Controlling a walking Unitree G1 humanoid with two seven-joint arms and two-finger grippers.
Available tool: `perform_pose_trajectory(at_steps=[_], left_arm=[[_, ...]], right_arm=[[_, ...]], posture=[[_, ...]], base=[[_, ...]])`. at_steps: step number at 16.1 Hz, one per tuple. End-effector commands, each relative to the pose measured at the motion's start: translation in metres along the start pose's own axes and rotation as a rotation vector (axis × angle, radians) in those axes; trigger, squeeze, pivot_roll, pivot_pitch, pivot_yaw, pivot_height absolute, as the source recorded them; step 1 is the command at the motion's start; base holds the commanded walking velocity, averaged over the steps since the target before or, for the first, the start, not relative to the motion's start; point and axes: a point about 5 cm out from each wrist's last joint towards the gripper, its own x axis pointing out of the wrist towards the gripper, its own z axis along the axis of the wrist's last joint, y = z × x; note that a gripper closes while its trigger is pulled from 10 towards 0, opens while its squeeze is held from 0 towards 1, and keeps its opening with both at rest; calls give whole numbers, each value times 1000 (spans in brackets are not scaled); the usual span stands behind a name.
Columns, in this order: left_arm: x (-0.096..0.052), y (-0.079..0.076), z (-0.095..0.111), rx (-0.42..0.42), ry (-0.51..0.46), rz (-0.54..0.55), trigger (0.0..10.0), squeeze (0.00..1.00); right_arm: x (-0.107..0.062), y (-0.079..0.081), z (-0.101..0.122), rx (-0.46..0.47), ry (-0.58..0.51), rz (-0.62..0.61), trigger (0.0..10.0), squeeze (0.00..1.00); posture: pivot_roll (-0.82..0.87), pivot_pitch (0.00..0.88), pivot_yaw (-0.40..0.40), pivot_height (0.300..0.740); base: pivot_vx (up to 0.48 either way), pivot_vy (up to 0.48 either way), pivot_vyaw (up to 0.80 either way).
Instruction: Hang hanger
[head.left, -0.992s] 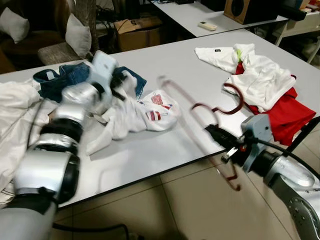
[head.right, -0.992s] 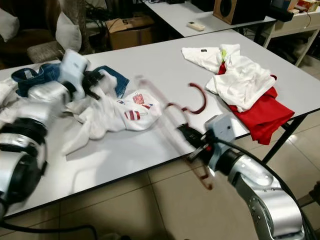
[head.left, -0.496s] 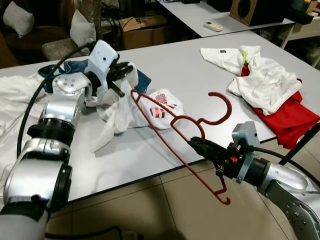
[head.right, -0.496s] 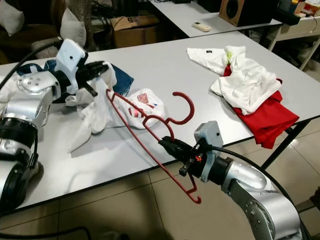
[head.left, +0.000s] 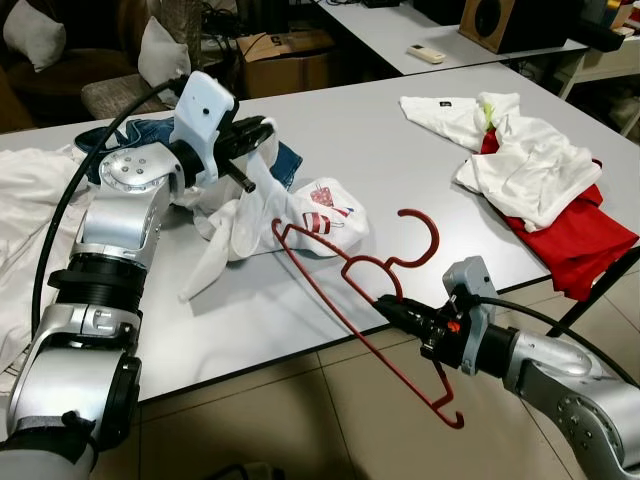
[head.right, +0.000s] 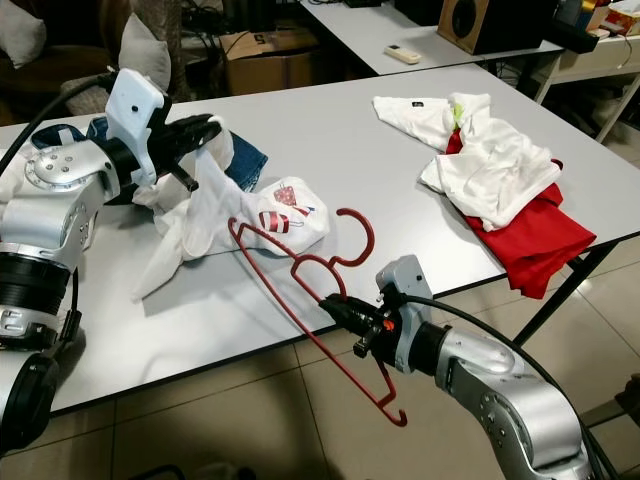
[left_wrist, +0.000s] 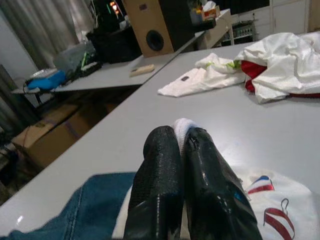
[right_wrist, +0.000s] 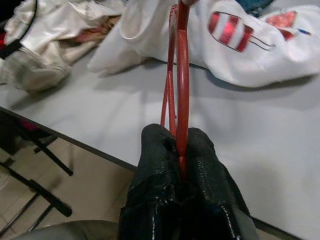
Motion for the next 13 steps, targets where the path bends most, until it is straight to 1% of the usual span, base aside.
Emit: perform_pose_trajectory(at_steps=[1,3,4,5,8,10,13], left_arm=[[-2,-1,-2,17,20,18,0,0],[-1,0,-11,75,81,81,0,0],[1,0,-17,113,110,111,0,0],[1,0,-19,126,122,118,0,0],[7,0,-20,126,128,160,0,0],[10,-4,-19,127,127,155,0,0],[11,-7,-26,126,140,164,0,0]], right_arm=[[-2,2,10,-19,-32,22,10000,0],[-7,0,11,-38,-22,15,10000,0],[-13,-2,12,-50,-15,0,10000,0],[-15,-3,13,-56,-11,-4,10000,0],[-25,2,16,-71,-7,25,10000,0],[-26,8,18,-61,-26,75,10000,0],[-24,14,18,-59,-22,122,10000,0]], posture=[[-125,0,14,740],[-127,0,19,740],[-139,0,29,740],[-142,0,32,740],[-155,0,40,740],[-155,0,37,740],[-145,0,27,740]], base=[[0,0,0],[0,0,0],[0,0,0],[0,0,0],[0,0,0],[0,0,0],[0,0,0]])
